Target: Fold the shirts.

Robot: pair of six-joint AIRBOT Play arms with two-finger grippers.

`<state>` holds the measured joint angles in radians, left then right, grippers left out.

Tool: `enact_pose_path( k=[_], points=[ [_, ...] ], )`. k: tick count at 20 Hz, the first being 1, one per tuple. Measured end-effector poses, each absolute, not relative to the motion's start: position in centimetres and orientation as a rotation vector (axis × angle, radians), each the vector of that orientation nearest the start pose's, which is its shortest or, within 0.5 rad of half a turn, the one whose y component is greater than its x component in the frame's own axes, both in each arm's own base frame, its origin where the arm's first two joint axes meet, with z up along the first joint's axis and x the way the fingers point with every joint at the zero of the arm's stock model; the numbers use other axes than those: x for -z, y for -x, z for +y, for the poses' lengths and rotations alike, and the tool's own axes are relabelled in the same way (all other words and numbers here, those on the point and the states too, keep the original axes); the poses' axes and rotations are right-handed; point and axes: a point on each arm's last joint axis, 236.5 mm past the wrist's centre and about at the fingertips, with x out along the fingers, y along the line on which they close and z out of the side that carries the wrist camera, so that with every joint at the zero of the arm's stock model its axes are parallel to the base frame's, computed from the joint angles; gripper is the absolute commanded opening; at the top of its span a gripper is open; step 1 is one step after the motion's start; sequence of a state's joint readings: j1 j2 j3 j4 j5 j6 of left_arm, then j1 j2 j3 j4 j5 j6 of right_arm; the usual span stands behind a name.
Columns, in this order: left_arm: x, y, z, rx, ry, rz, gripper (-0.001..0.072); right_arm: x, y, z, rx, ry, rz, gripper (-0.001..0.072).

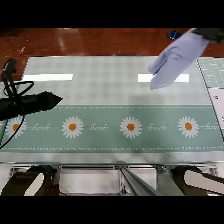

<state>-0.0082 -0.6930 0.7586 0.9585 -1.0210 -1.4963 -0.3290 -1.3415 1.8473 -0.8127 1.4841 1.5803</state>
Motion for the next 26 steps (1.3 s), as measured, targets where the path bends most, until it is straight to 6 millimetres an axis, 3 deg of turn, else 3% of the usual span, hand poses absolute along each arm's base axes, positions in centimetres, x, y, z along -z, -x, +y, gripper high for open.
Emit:
enact_pose_path(
  k=[4,8,12,14,16,17,18,19,22,24,25,26],
  points=[
    [-10.3,-29.7,-11.9,0.374,0.475,0.9,0.0019,-25.7,-37.8,-5.4,-0.166,-0.608,0.918,0.002],
    [-10.6,-30.2,-11.8,0.373,0.466,0.868,0.0019,-22.0,-30.8,-10.9,0.084,-0.673,1.049,0.002],
    [-11.0,-30.7,-11.6,0.373,0.45,0.84,0.0019,-14.4,-20.9,-14.8,0.441,-0.782,1.246,0.002],
    [-11.0,-30.9,-11.5,0.373,0.444,0.831,0.0019,-11.0,-15.0,-15.8,0.659,-0.817,1.353,0.0021],
    [-11.0,-30.9,-11.5,0.376,0.435,0.828,0.0019,-8.8,-10.1,-16.4,0.847,-0.804,1.419,0.0025],
    [-11.1,-30.9,-11.5,0.378,0.432,0.827,0.0019,-8.0,-8.2,-16.6,0.923,-0.788,1.446,0.0109],
    [-11.1,-30.9,-11.5,0.379,0.429,0.826,0.0019,-7.4,-6.5,-16.9,0.998,-0.771,1.466,0.0304],
    [-11.1,-30.9,-11.5,0.38,0.428,0.825,0.0019,-7.0,-5.0,-17.2,1.062,-0.755,1.488,0.0422],
    [-10.8,-30.9,-11.9,0.39,0.42,0.834,0.0019,-6.3,-3.1,-18.0,1.157,-0.722,1.506,0.0416],
    [-10.3,-31.1,-12.3,0.397,0.417,0.849,0.0019,-6.0,-3.3,-18.6,1.168,-0.714,1.484,0.0366],
    [-10.1,-31.3,-12.3,0.395,0.417,0.854,0.0019,-6.0,-4.2,-18.9,1.148,-0.718,1.453,0.0155],
    [-10.1,-31.8,-12.3,0.392,0.416,0.852,0.0019,-6.1,-5.6,-19.4,1.112,-0.727,1.408,0.0021]
  ],
)
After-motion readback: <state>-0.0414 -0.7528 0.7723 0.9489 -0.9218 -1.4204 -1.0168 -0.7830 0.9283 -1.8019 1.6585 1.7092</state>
